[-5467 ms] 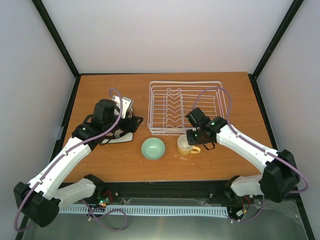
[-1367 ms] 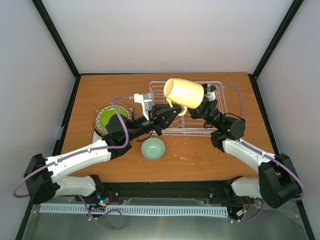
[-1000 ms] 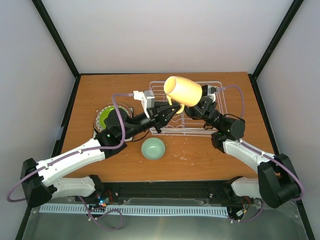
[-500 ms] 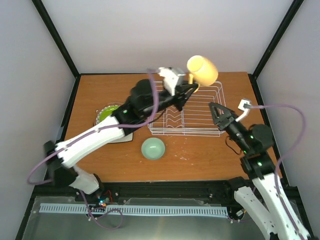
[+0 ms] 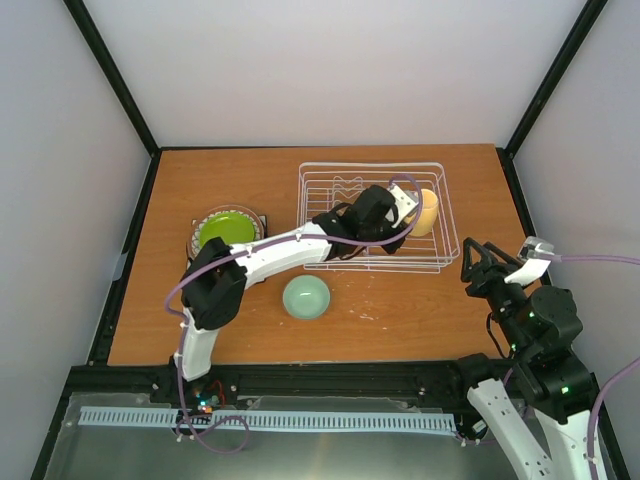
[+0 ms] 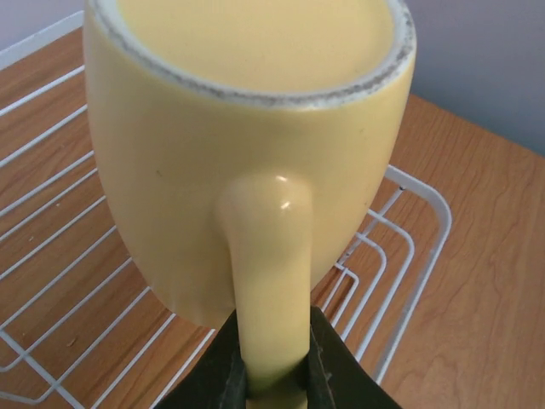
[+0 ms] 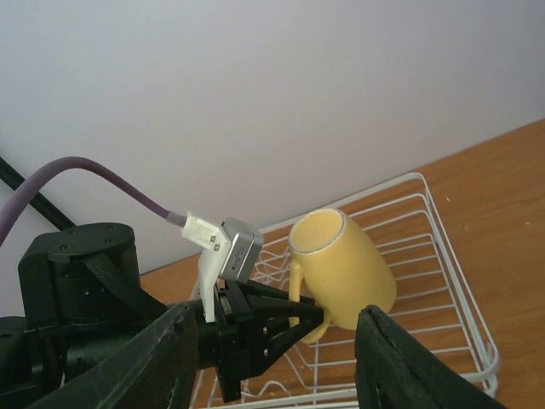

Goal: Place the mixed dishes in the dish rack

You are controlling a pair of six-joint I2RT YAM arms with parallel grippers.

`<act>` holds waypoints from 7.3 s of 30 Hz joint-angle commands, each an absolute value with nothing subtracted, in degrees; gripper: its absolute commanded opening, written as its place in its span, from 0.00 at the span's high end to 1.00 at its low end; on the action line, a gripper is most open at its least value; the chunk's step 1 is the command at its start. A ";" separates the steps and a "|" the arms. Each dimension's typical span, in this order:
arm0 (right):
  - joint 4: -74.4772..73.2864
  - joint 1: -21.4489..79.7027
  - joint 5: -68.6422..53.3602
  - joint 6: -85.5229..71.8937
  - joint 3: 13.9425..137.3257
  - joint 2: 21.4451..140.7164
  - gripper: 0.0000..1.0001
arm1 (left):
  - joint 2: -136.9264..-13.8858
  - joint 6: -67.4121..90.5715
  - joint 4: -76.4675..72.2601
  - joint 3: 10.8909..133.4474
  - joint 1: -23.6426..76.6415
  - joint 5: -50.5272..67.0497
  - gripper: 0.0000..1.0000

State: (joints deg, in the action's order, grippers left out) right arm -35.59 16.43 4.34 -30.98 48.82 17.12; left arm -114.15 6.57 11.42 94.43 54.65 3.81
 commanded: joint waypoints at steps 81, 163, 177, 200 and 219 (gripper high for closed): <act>-35.41 16.47 -0.86 -28.03 46.46 20.33 0.48 | -121.06 7.25 4.48 102.41 46.29 1.63 0.11; -46.27 83.63 27.98 -4.39 75.94 101.22 0.20 | -42.04 25.93 49.06 59.65 27.51 -16.08 0.43; -41.49 78.32 29.40 -1.78 75.09 103.51 0.17 | -41.79 25.01 47.56 59.00 27.51 -17.59 0.44; -38.34 75.50 19.21 -1.20 72.78 107.90 0.19 | -42.23 24.57 44.96 57.04 27.51 -16.78 0.44; -34.98 70.32 17.64 3.68 71.57 111.20 0.48 | -42.38 23.83 44.39 56.70 27.51 -18.13 0.44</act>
